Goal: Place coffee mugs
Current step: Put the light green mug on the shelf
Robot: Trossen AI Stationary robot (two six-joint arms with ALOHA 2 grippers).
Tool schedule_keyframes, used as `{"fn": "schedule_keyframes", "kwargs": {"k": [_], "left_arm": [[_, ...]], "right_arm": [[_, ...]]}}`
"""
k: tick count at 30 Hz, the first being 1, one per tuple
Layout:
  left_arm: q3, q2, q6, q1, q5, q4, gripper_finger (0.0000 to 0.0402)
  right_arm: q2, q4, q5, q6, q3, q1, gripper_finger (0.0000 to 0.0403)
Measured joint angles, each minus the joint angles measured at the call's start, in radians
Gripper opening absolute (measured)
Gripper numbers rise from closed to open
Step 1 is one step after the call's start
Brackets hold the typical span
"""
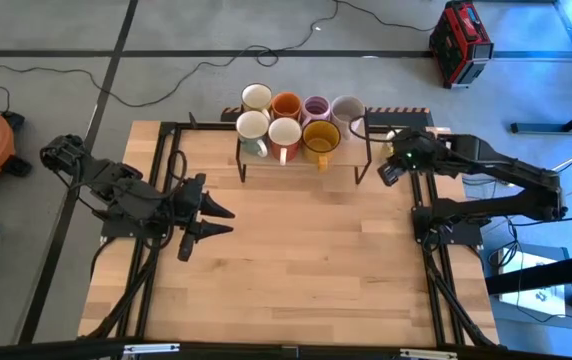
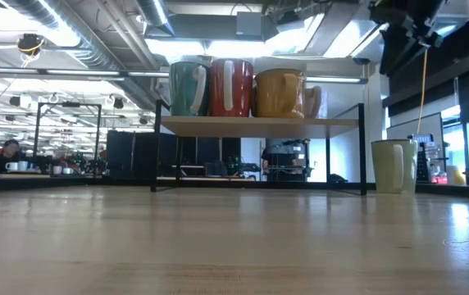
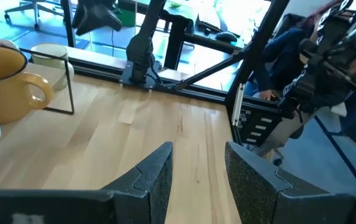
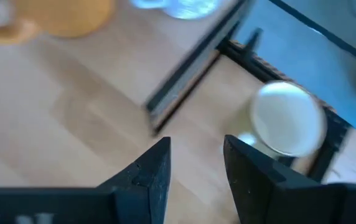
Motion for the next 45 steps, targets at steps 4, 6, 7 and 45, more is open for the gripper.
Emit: {"fn": "schedule_keyframes", "kwargs": {"k": [4, 6, 7, 45], "left_arm": [[0.0, 0.0, 0.0, -0.001, 0.0, -0.002, 0.0141], [0.0, 0.0, 0.0, -0.001, 0.0, -0.002, 0.0141], [0.0, 0.0, 0.0, 0.0, 0.0, -0.002, 0.0141], [0.0, 0.0, -0.008, -0.001, -0.019, 0.002, 0.0141]], "right_arm": [[0.023, -0.024, 0.011, -0.002, 0.0, -0.081, 0.0136], [0.055, -0.016, 0.002, -0.049, 0.0, -0.139, 0.0136], [0.072, -0.013, -0.005, -0.072, 0.0, -0.172, 0.0136], [0.293, 0.373, -0.337, -0.446, -0.274, -0.67, 0.0116]]}}
